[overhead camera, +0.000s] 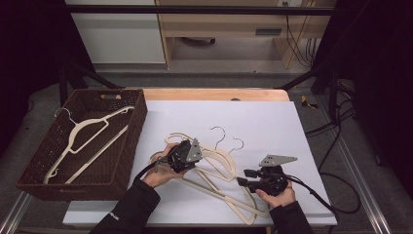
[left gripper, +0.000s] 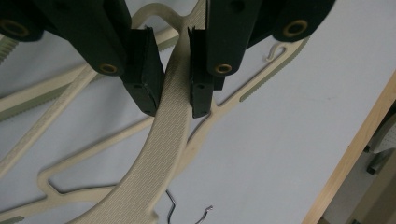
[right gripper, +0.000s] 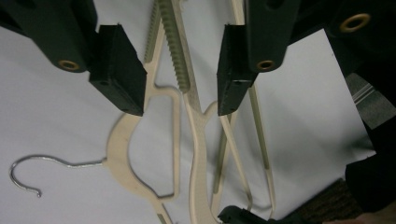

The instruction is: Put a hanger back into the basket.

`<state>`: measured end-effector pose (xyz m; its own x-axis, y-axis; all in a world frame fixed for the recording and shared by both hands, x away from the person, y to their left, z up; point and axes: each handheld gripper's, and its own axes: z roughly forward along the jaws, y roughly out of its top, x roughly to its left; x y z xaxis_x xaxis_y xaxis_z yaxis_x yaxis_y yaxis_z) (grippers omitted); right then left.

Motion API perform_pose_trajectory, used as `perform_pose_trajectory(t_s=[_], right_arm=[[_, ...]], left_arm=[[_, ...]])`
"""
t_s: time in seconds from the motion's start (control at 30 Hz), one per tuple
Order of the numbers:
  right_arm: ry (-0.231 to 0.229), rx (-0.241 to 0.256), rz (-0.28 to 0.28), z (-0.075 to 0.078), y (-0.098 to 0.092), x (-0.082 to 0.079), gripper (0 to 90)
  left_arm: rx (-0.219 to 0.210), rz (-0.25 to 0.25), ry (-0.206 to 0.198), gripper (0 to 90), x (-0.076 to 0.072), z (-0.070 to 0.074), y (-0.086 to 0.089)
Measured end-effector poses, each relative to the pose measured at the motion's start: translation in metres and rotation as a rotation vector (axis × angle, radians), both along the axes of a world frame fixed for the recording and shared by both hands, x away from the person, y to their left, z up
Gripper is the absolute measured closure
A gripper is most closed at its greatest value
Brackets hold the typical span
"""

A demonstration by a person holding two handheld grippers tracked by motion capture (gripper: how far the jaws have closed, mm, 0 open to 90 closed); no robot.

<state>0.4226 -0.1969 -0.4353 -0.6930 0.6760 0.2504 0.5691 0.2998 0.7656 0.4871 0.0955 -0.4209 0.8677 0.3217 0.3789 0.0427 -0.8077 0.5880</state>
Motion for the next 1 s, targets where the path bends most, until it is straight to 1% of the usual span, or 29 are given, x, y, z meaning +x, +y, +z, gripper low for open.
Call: perform_pose_trajectory(t_s=[0.1, 0.13, 0.17, 0.2, 0.23, 0.27, 0.3, 0.33, 0.4, 0.5, 0.53, 0.6, 0.67, 0.77, 0.83, 0.9, 0.93, 1.0], right_arm=[[-0.038, 0.019, 0.007, 0.004, 0.001, 0.003, 42.6], [-0.048, 0.022, 0.012, 0.007, 0.002, 0.005, 41.5], [-0.053, 0.037, 0.015, 0.009, 0.004, 0.007, 39.6], [-0.069, 0.048, 0.025, 0.012, 0.006, 0.010, 38.0], [-0.073, 0.060, 0.028, 0.014, 0.008, 0.012, 38.3], [-0.068, 0.076, 0.029, 0.017, 0.011, 0.015, 38.0], [-0.074, 0.081, 0.036, 0.019, 0.014, 0.018, 38.2], [-0.079, 0.081, 0.039, 0.021, 0.018, 0.021, 39.2], [-0.075, 0.073, 0.054, 0.022, 0.026, 0.026, 40.5], [-0.054, 0.057, 0.073, 0.020, 0.040, 0.033, 43.6], [-0.037, 0.051, 0.074, 0.019, 0.044, 0.035, 45.2], [-0.027, 0.032, 0.101, 0.015, 0.051, 0.038, 48.8], [-0.001, 0.026, 0.123, 0.011, 0.054, 0.040, 56.8], [0.020, 0.001, 0.144, 0.008, 0.055, 0.039, 65.6], [0.039, -0.003, 0.160, 0.007, 0.056, 0.039, 72.0], [0.042, 0.002, 0.176, 0.007, 0.056, 0.039, 78.2], [0.039, -0.005, 0.177, 0.008, 0.055, 0.039, 80.0], [0.054, 0.012, 0.191, 0.009, 0.054, 0.039, 81.2]], left_arm=[[-0.014, 0.004, -0.006, 75.5, -0.005, 0.000, 0.002], [-0.010, 0.005, -0.007, 75.5, -0.007, 0.001, 0.002], [-0.011, 0.008, -0.010, 75.6, -0.009, 0.001, 0.002], [-0.007, 0.007, -0.007, 75.6, -0.010, 0.001, 0.002], [-0.012, 0.010, -0.012, 75.6, -0.012, 0.001, 0.002], [-0.011, 0.013, -0.012, 75.6, -0.014, 0.002, 0.003], [-0.012, 0.012, -0.012, 75.6, -0.015, 0.002, 0.004], [-0.015, 0.014, -0.013, 75.6, -0.016, 0.002, 0.004], [-0.015, 0.018, -0.013, 75.6, -0.018, 0.003, 0.005], [-0.016, 0.019, -0.010, 75.7, -0.021, 0.003, 0.005], [-0.018, 0.021, -0.007, 75.6, -0.022, 0.003, 0.006], [-0.021, 0.026, 0.000, 75.6, -0.023, 0.003, 0.006], [-0.020, 0.030, 0.000, 75.7, -0.024, 0.003, 0.006], [-0.025, 0.029, 0.006, 75.7, -0.025, 0.002, 0.006], [-0.022, 0.029, 0.009, 75.6, -0.026, 0.002, 0.006], [-0.026, 0.026, 0.011, 75.6, -0.027, 0.002, 0.006], [-0.027, 0.027, 0.015, 75.5, -0.028, 0.003, 0.006], [-0.038, 0.028, 0.024, 75.3, -0.030, 0.006, 0.008]])
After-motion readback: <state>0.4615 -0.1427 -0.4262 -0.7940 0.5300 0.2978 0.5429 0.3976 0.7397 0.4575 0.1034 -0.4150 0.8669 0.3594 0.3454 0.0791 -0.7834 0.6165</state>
